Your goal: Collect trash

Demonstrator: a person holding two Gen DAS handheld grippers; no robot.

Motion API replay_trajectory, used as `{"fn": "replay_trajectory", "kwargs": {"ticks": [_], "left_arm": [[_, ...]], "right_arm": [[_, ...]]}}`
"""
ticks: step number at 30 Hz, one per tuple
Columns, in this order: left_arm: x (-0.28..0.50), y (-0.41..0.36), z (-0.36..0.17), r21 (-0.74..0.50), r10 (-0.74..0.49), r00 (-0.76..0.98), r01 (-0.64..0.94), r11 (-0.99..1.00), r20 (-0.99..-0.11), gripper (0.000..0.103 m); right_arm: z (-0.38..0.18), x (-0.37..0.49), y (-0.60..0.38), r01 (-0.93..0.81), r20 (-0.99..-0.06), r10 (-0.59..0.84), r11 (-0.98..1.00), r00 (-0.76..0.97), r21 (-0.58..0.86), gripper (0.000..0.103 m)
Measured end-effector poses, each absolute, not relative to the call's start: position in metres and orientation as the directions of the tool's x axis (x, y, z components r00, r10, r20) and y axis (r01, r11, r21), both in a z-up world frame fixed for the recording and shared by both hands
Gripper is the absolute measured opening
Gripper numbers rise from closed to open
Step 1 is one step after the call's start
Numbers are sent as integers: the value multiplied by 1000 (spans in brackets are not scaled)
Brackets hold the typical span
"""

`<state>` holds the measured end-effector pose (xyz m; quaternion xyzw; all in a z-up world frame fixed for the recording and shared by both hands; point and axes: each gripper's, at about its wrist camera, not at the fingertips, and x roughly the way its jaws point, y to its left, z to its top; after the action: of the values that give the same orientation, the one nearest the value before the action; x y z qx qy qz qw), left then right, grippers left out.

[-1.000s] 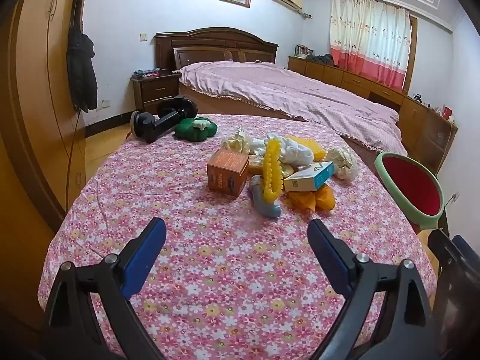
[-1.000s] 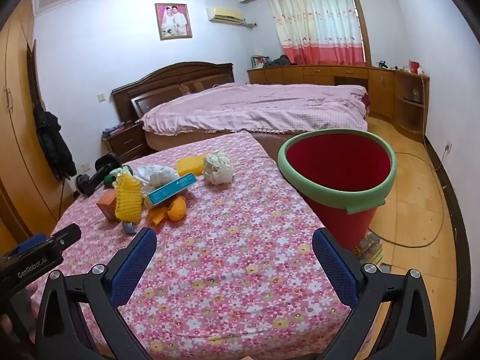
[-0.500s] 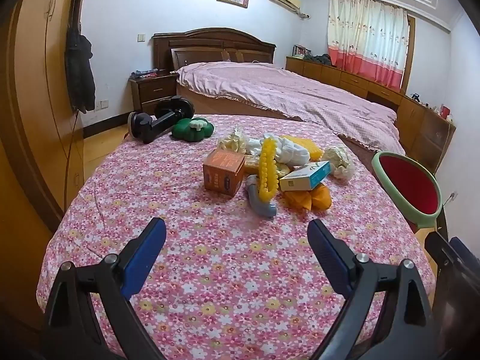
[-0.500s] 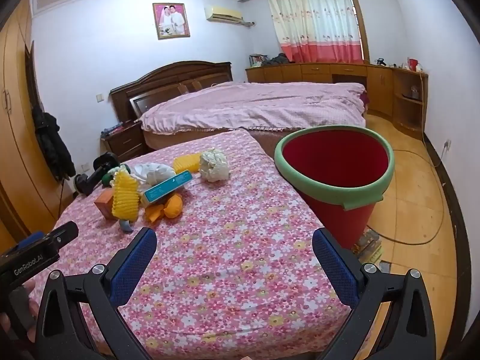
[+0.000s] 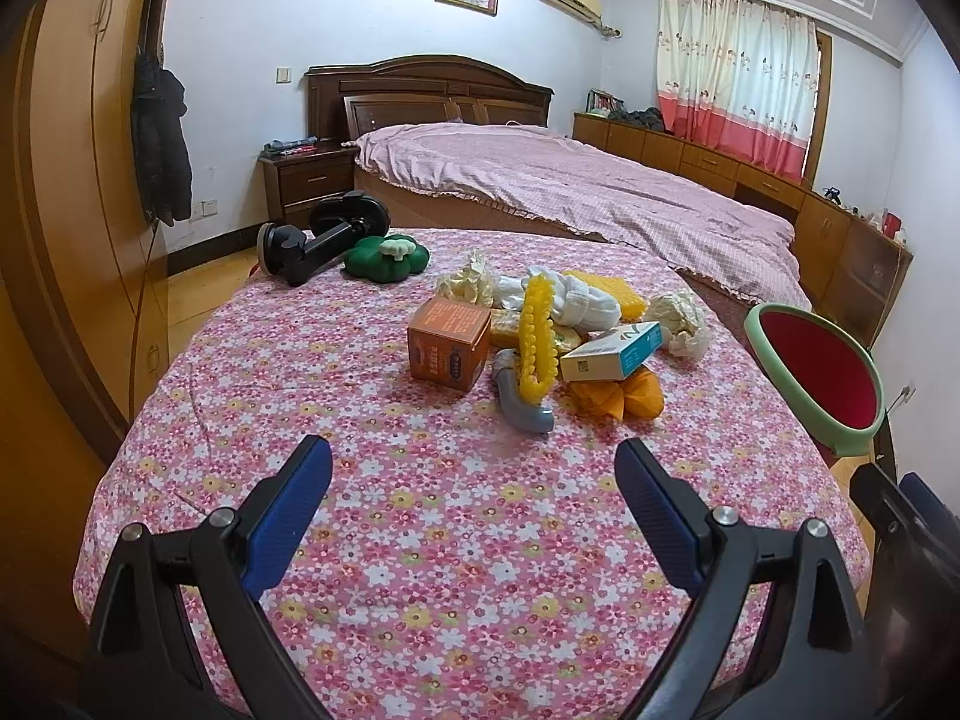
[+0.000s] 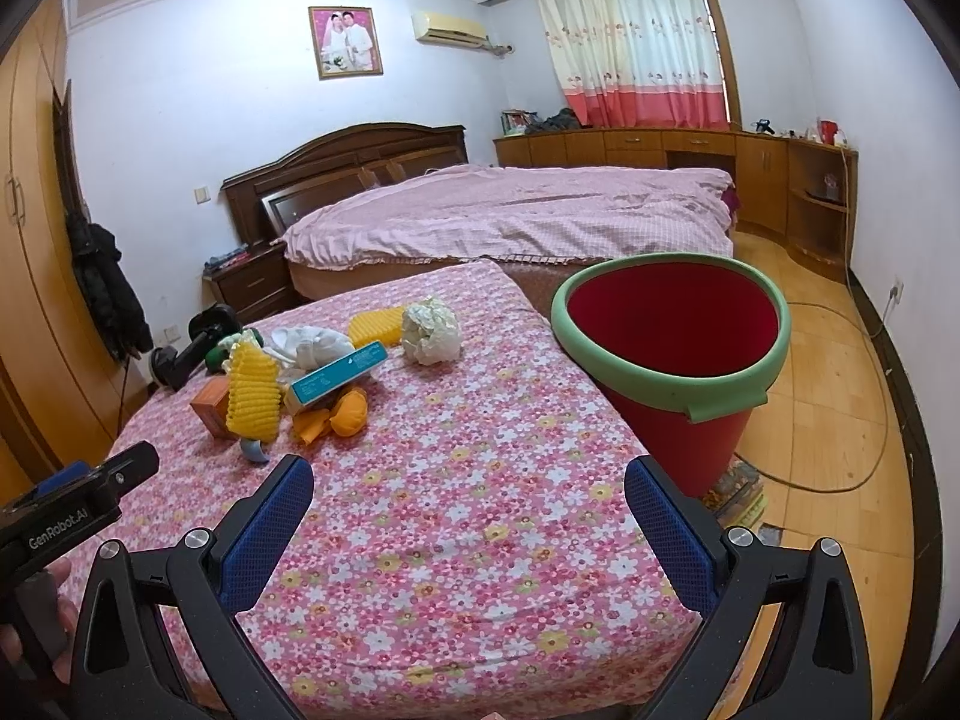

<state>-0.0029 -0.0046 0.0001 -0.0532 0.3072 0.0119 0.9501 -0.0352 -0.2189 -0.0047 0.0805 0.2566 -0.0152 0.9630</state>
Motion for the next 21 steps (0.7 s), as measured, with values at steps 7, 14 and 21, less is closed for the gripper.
{"fn": "replay_trajectory", "kwargs": {"ticks": [7, 14, 21], "left_arm": [[-3, -5, 0, -93, -10, 811, -56, 994, -586, 95], [-3, -4, 0, -93, -9, 811, -56, 994, -585, 95], [-4, -5, 2, -91, -5, 810, -59, 994, -587, 95]], "right_arm": [[-5, -35, -219, 69, -496, 13, 987, 868, 148, 103], [-4, -36, -218, 71, -499, 13, 986, 867, 149, 103], [-4, -35, -218, 72, -498, 12, 986, 867, 149, 103]]}}
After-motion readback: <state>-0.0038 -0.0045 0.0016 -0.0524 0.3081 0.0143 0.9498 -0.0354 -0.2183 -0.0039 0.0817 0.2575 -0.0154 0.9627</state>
